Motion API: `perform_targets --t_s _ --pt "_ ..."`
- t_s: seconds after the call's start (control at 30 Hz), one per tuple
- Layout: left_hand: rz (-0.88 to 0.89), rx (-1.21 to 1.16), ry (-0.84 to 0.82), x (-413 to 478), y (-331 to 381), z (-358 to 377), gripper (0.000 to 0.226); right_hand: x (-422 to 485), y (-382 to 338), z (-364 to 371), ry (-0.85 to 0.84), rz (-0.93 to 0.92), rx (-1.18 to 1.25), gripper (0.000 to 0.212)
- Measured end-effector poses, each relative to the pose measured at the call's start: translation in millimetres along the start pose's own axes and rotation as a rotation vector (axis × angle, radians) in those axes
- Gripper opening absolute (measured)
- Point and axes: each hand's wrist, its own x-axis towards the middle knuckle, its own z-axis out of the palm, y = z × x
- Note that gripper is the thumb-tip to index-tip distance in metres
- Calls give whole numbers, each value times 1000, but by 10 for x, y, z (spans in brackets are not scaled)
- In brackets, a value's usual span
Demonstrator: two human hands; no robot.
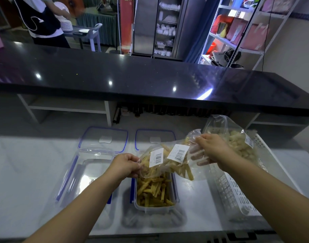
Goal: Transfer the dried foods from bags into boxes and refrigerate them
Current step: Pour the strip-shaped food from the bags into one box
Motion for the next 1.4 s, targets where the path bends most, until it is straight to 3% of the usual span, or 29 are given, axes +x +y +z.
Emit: perform_targets --t_s 0.37,0.5,0.77,0.93,1.0,1.1,1.13,1.2,1.27,1.33,1.4 --pt "-19 -29 -126 -56 -44 -100 10 67 -86 -2 206 -286 -131 33" --pt "-36 -44 -128 -62 -84 -143 11 105 -145 52 179 -296 -57 30" --pt "-66 -49 -107 3 -117 -155 10 128 -357 168 40 -200 229 24" --pt "-70 -46 -88 39 -117 -120 10 83 -346 214 -32 -84 434 33" --pt "-63 -58 -71 49 -116 -94 11 52 -172 204 -10 -15 606 41" --pt "-52 -69 -41 56 -126 -56 10 -62 237 301 -45 14 990 24" --pt "-49 -72 -34 58 -129 -49 10 -101 423 359 -20 1 915 25" --pt "-41 -75 -25 61 -130 -40 9 -219 741 492 -14 -68 483 43" --pt "-27 -60 -23 59 -115 -33 9 -403 793 591 -192 -153 192 60" --pt "-11 -33 -22 54 -94 -28 9 -495 668 672 -336 -244 122 81" --pt "16 11 -5 52 -80 -8 11 -494 532 738 -382 -297 227 87"
